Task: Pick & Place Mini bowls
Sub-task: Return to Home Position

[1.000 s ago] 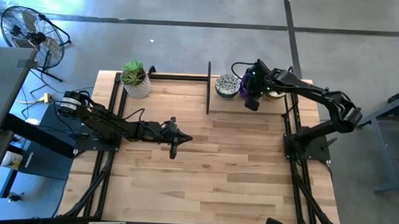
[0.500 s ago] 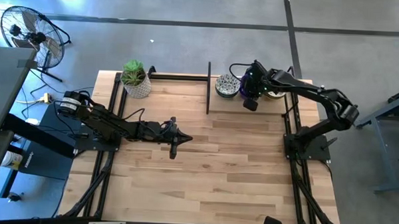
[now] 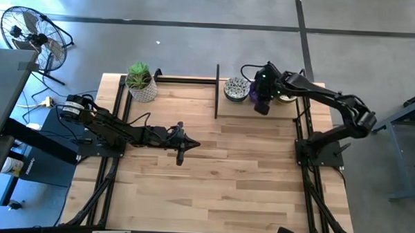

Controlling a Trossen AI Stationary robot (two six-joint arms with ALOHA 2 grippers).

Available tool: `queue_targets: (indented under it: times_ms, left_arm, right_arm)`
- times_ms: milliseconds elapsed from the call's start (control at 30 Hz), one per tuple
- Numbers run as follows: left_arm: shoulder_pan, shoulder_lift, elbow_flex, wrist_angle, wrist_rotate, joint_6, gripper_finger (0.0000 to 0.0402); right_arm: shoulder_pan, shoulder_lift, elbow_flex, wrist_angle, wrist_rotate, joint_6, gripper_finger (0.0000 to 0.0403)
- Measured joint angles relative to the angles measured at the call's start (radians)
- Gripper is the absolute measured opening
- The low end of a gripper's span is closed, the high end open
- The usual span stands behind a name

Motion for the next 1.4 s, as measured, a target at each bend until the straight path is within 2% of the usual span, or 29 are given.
queue_targets:
  times_ms: [167, 300, 367, 533, 700, 900, 1133, 1233, 1400]
  left_arm:
    - [0.0, 0.0, 0.0, 0.0, 0.001, 0.005, 0.0003]
    - [0.0, 0.0, -0.003, 0.005, 0.001, 0.015, 0.0003]
    - [0.0, 0.0, -0.028, 0.052, 0.002, 0.022, 0.0003]
    - [0.0, 0.0, -0.111, 0.192, -0.004, 0.021, 0.0003]
    - [0.022, -0.067, -0.147, 0.193, -0.003, 0.019, 0.0003]
    - [0.048, -0.19, -0.147, 0.045, -0.014, 0.021, 0.0003]
    - [0.048, -0.396, -0.149, -0.202, -0.041, 0.065, 0.0003]
    - [0.048, -0.494, -0.149, -0.298, -0.048, 0.079, 0.0003]
    - [0.048, -0.645, -0.149, -0.462, -0.048, 0.115, 0.0003]
  right_arm:
    - [0.0, -0.083, 0.0, -0.004, -0.029, 0.009, 0.0076]
    - [0.007, -0.173, -0.041, 0.052, -0.125, 0.039, 0.0022]
    - [0.027, -0.225, -0.101, 0.122, -0.154, 0.049, 0.0006]
    - [0.106, -0.365, -0.293, 0.364, -0.156, 0.135, 0.0013]
    - [0.202, -0.506, -0.477, 0.634, -0.155, 0.229, 0.0004]
    - [0.322, -0.648, -0.617, 0.831, -0.084, 0.278, 0.0001]
    - [0.446, -0.767, -0.691, 0.848, 0.018, 0.273, 0.0001]
    - [0.471, -0.801, -0.724, 0.869, 0.002, 0.258, 0.0001]
    - [0.472, -0.861, -0.804, 0.935, -0.109, 0.259, 0.0001]
